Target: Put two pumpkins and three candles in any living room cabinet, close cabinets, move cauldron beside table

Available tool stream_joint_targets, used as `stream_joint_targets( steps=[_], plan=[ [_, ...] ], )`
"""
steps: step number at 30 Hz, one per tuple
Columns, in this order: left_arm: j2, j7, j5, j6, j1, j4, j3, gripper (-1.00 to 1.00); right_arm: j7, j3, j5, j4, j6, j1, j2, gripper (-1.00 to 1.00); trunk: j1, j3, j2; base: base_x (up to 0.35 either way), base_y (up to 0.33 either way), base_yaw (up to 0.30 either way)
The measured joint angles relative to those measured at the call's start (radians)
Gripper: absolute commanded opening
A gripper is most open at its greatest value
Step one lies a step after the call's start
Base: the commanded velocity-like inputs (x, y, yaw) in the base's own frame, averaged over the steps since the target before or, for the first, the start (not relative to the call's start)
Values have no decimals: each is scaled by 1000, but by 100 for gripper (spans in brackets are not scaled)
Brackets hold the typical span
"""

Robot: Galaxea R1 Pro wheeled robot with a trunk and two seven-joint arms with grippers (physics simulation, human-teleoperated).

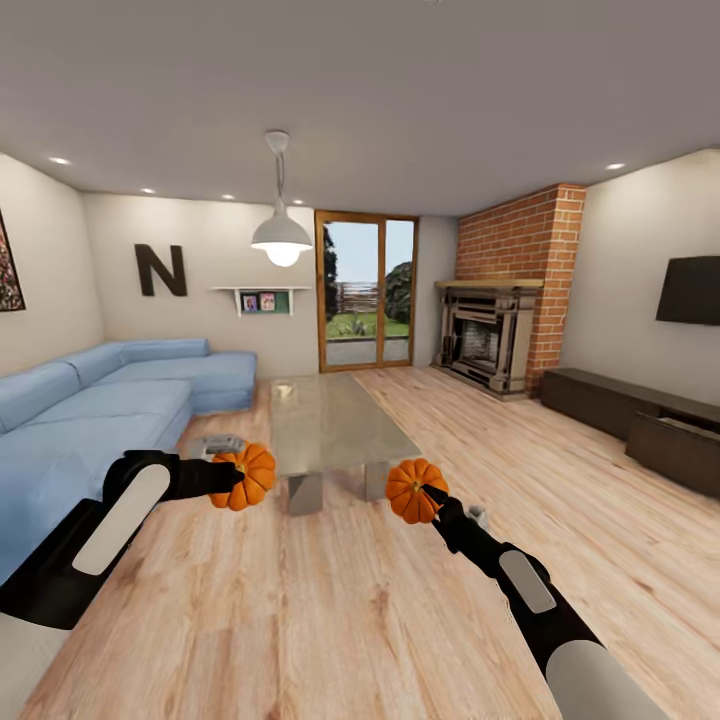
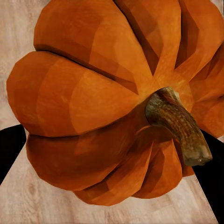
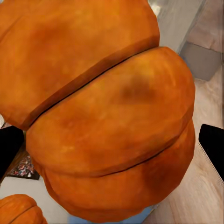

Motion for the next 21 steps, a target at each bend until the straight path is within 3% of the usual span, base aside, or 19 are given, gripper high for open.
stream_joint_targets(
  steps=[21],
  plan=[
    [-1,2,-1,0,0,1,-1,-100,0,0,-4,1,-1,0,-5,-100,-81,73,147,0,0,-283]
  ],
)
